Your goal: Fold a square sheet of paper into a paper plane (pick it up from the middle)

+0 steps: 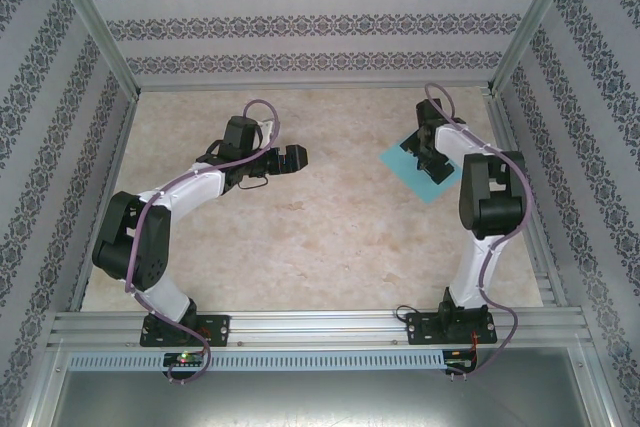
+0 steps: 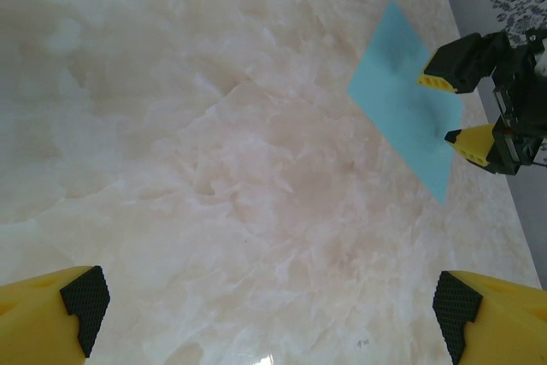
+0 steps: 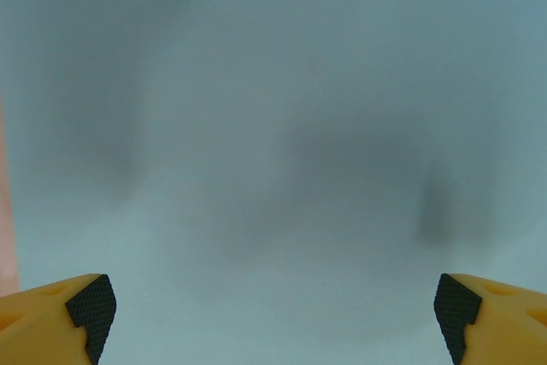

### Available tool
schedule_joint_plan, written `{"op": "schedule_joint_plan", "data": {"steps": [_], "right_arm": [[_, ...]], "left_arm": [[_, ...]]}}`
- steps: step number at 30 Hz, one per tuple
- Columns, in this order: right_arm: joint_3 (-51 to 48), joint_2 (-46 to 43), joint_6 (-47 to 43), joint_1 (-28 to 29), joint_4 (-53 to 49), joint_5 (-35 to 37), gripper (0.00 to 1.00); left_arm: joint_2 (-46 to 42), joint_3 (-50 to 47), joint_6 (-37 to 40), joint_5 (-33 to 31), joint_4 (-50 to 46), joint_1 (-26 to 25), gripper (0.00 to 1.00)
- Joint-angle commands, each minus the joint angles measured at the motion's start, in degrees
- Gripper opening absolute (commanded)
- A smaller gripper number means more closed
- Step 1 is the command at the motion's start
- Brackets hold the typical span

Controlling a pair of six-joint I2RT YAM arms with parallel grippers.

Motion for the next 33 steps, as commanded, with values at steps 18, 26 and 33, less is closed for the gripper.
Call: {"op": "schedule_joint_plan", "data": {"steps": [18, 26, 33], "right_arm": [[13.9, 9.3, 3.9, 4.2, -16.3, 0.4, 0.98], [13.5, 10.1, 4.5, 5.5, -18.2, 0.3, 0.98], [12.8, 9.6, 4.1, 7.4, -19.6, -0.2, 0.98]], "left_arm": [[0.7, 1.6, 5.8, -3.5, -5.3, -0.5, 1.00], [1.7, 3.3, 8.6, -3.9, -8.7, -0.4, 1.00], [1.4, 2.0, 8.5, -3.8, -8.6, -0.4, 1.00]]}}
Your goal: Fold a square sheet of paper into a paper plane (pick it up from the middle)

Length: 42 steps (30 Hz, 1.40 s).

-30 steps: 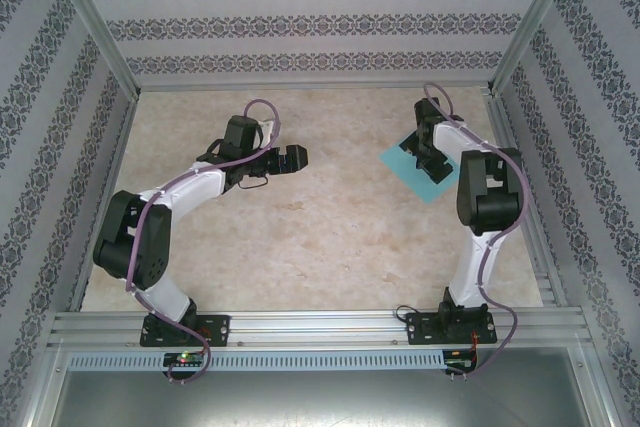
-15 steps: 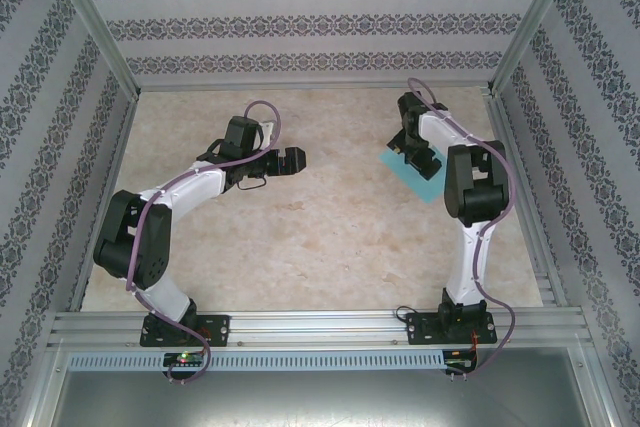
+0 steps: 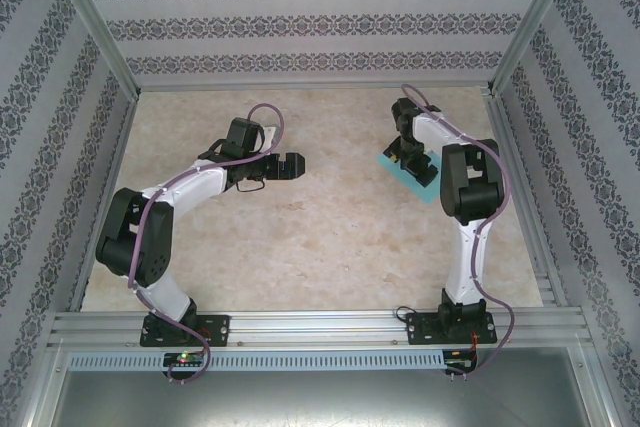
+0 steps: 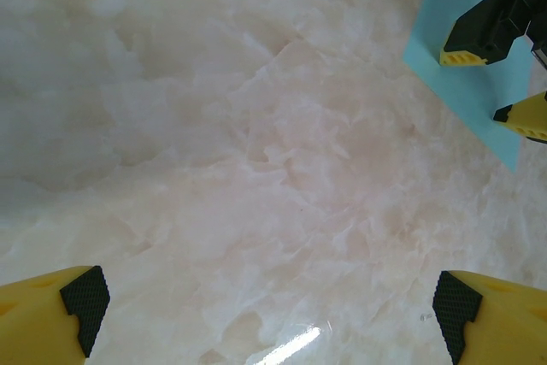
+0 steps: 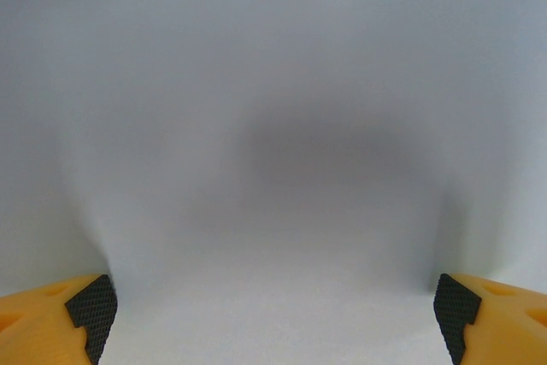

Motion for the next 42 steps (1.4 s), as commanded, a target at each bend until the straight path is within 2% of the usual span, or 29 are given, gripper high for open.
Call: {"op": "schedule_joint_plan", "data": {"steps": [1, 17, 24, 30, 36, 42], "right_arm": [[0.0, 0.0, 0.7, 1.6, -3.2, -0.5, 0.98], [-10.0, -3.1, -4.3, 12.8, 5.3, -4.8, 0.97], [-14.9, -6.2, -12.3, 19.6, 7.5, -6.2, 0.97], [-16.7, -8.4, -17.6, 25.7, 8.6, -8.2, 0.97], [-19.1, -10.0, -17.1, 30.7, 9.2, -9.7, 0.96], [-18.9, -12.4, -12.6, 31.9, 8.8, -8.8, 0.96]], "left_arm": [[-0.2, 0.2, 1.5, -0.4, -1.5, -0.4, 1.00], [-4.1, -1.5, 3.4, -3.1, -5.3, -0.4, 1.00], [-7.2, -4.5, 3.2, -6.0, -10.1, 1.8, 1.00], [-11.4, -7.0, 2.3, -5.6, -12.4, 2.6, 1.00], [-13.8, -9.3, 1.1, -6.2, -13.0, 2.9, 1.00], [-15.5, -10.4, 0.1, -5.0, -13.6, 3.2, 1.00]]}}
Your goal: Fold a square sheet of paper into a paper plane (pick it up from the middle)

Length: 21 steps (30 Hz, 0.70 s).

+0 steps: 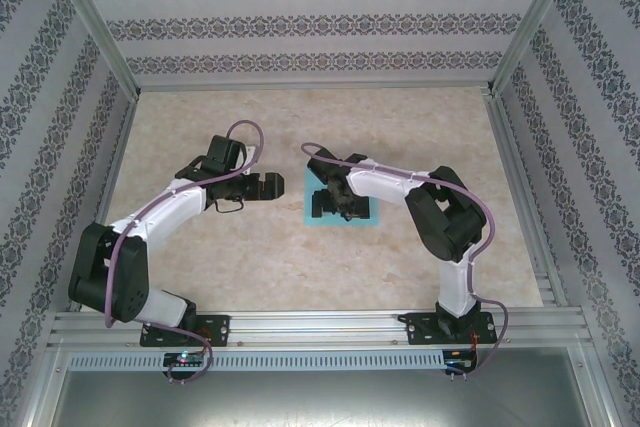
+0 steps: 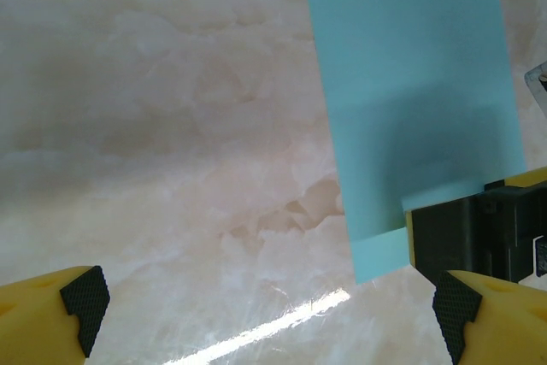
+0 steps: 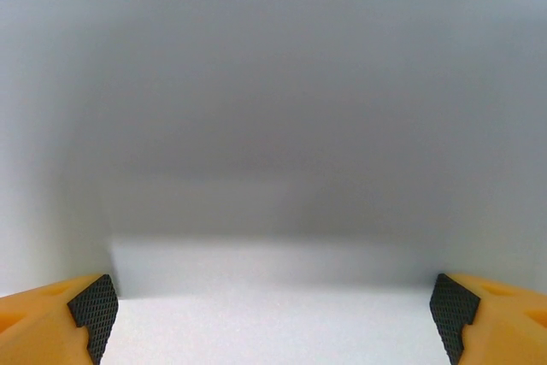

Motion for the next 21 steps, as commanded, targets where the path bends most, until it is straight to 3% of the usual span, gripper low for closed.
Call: {"op": "schedule_joint_plan", "data": {"steps": [1, 8, 13, 21], "right_arm": [[-0.1, -1.3, 2.7, 0.4, -1.0, -2.6, 0.97], [3.1, -3.3, 1.3, -1.2, -2.8, 0.4, 0.97], [8.4, 0.0, -0.5, -2.2, -4.8, 4.8, 0.98], [11.0, 4.8, -2.0, -4.7, -2.4, 4.7, 0.97]], "left_arm": [[-2.1, -1.0, -1.4, 0.8, -1.6, 0.8, 1.00], [-3.5, -1.6, -1.7, 1.2, -1.9, 0.8, 1.00], [-3.0, -1.4, -2.1, 2.7, -1.3, 0.9, 1.00], [-2.4, -1.7, -2.9, 5.0, -0.2, 0.8, 1.00]]}}
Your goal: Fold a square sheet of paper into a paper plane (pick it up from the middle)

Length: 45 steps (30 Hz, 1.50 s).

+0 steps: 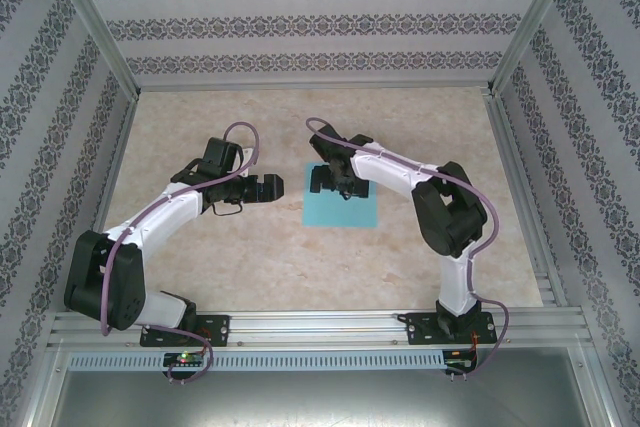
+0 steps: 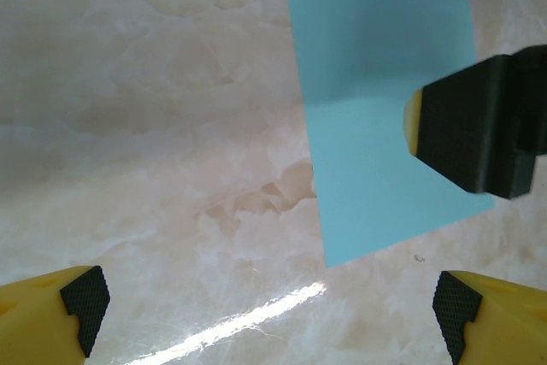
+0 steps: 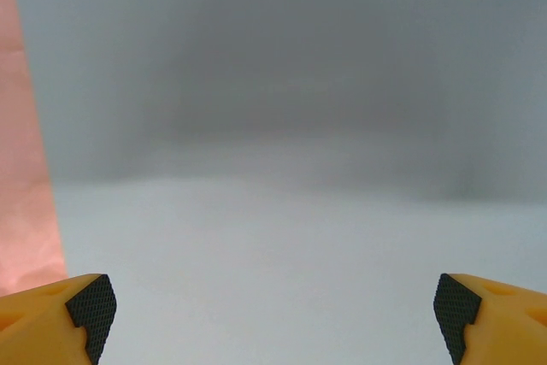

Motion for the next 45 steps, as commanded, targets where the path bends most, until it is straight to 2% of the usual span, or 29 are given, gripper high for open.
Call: {"op": "schedule_joint_plan", "data": {"steps": [1, 17, 34, 40, 45], "right_arm": [[2.2, 3.6, -1.5, -0.8, -1.2, 1.9, 0.97], [4.6, 9.0, -3.3, -0.6, -1.4, 3.1, 0.93], [-0.9, 9.7, -4.6, 0.3, 3.2, 2.7, 0.87], [-0.7, 7.9, -5.6, 0.4, 3.4, 3.3, 0.81], [-0.7, 6.3, -6.3, 0.5, 4.0, 3.2, 0.70]], "left_arm": [[0.1, -0.5, -1.0, 1.9, 0.3, 0.5, 1.00], [1.7, -0.5, -1.0, 2.5, 0.9, 0.5, 1.00], [3.7, -1.6, -1.7, 3.1, 2.5, 0.5, 1.00], [4.3, -1.3, -1.8, 3.5, 2.6, 0.5, 1.00], [4.7, -1.4, -2.0, 3.7, 2.9, 0.5, 1.00]]}}
